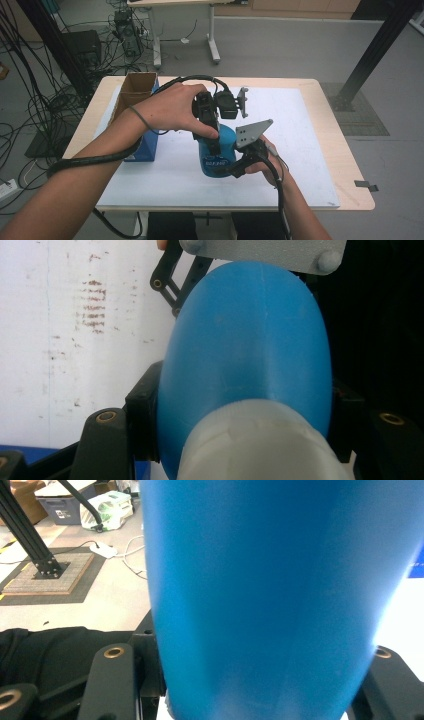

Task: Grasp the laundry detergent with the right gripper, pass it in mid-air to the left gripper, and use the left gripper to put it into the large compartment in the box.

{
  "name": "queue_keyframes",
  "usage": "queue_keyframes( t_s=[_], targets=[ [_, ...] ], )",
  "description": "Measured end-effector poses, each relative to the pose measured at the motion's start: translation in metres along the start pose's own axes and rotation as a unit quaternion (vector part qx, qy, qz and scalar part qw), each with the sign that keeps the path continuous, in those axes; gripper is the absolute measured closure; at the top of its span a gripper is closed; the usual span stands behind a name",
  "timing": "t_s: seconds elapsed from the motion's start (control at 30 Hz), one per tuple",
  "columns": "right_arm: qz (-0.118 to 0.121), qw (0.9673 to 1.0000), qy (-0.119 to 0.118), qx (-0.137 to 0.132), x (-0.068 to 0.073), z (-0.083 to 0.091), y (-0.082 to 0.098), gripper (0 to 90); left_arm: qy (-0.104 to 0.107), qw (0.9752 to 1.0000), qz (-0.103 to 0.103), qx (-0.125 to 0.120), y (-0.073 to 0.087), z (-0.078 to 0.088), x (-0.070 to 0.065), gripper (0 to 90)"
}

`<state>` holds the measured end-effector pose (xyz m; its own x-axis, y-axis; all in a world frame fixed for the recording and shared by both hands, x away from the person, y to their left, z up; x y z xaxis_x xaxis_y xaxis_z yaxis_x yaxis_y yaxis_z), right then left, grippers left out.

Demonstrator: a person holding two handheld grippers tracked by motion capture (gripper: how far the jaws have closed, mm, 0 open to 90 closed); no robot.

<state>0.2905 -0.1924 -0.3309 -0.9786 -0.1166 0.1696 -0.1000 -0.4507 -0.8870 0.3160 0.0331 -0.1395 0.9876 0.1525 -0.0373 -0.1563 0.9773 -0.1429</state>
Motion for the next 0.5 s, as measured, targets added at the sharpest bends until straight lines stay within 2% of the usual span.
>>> queue_keyframes(
  t_s=[0.5],
  targets=[
    [-0.002,1.0,0.0,-0.002,-0.0006,-0.0004,0.0004,40.6,0.0,1.0,0.002,-0.001,0.0012,-0.0004,0.001,36.7]
  ],
)
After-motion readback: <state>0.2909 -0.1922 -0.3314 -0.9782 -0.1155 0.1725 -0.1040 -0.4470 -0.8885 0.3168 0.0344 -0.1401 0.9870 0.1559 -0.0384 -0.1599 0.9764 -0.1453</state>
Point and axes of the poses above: each handheld gripper's, and its own axes: z roughly backward along the jaws, y roughly out of its underside, x roughly to its left, the point moved 6 cm from there along -z, roughly forward along the jaws, and after that the axes turned 7 degrees about -y, right-handed, at the moved point
